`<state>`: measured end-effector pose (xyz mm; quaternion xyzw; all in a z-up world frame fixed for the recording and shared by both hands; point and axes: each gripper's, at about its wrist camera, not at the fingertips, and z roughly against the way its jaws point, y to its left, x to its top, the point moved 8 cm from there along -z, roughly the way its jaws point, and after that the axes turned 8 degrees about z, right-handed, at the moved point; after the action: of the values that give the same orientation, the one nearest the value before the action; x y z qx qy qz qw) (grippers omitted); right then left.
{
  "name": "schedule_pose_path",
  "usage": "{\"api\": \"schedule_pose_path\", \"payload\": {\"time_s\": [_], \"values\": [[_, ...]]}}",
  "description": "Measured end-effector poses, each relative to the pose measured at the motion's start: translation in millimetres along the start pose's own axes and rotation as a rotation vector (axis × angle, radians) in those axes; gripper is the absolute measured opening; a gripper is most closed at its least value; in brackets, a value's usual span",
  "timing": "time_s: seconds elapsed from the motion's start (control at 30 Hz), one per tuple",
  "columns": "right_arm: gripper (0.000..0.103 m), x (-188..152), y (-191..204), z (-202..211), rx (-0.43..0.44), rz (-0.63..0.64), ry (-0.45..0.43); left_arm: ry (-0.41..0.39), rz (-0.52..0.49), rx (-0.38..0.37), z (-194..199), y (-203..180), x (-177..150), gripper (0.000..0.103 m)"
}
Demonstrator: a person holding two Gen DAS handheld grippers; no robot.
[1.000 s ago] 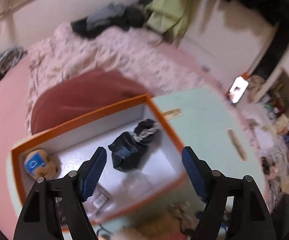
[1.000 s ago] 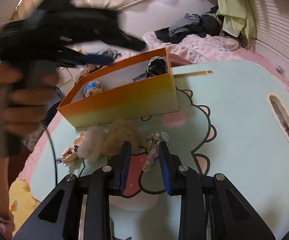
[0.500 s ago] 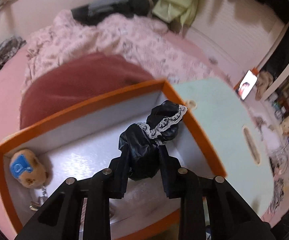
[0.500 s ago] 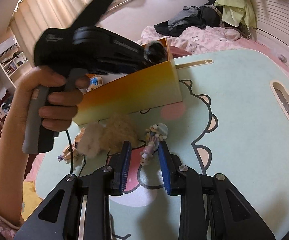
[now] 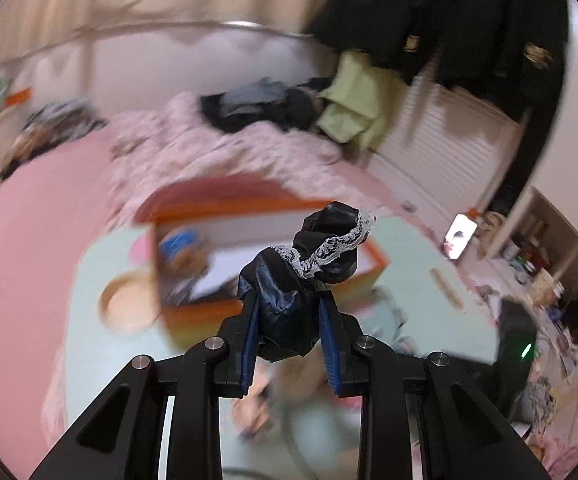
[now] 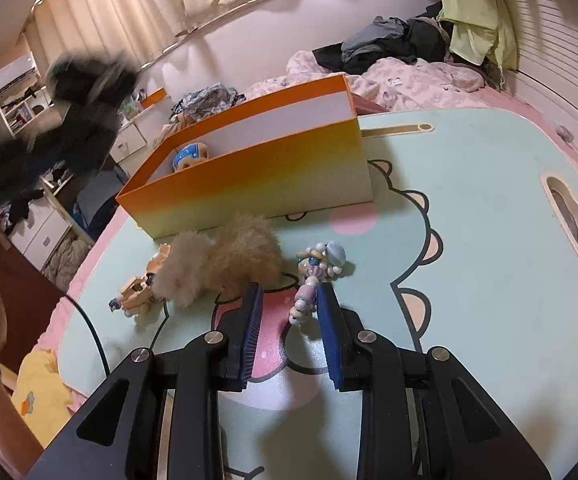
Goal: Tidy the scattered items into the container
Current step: 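Grasp the black lace scrunchie with the left gripper, place it on the table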
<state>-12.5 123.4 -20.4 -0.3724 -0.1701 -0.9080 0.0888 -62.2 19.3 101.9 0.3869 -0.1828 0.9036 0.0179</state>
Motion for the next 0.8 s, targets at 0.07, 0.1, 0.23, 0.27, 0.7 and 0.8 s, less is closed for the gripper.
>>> {"api": "schedule_pose_path", "payload": {"time_s": [0.07,0.1,0.23,0.27,0.7,0.8], "values": [[0.029,0,1,0,-0.001,0.001,0.001,0.013,0.048,0.049,-5,25,-17,0.026],[0.029,0,1,-1,-0.001,0.001,0.002,0.022,0.074,0.055,-10,37,-26,0.026],[0.029,-1,1,-1,-0.006,0.005,0.005,0.083,0.131,0.048,-32,52,-48,0.026],[0.029,-1,1,-1,-0.007,0.007,0.006,0.094,0.133,0.064,-39,53,-53,0.026],[0.029,-1,2,-2,-0.016,0.015,0.003,-0.024,0.067,0.046,-32,22,-65,0.067],[0.029,1,5,1,-0.020,0.029,-0.008,-0.042,0.107,0.093,-22,23,-70,0.080]]}}
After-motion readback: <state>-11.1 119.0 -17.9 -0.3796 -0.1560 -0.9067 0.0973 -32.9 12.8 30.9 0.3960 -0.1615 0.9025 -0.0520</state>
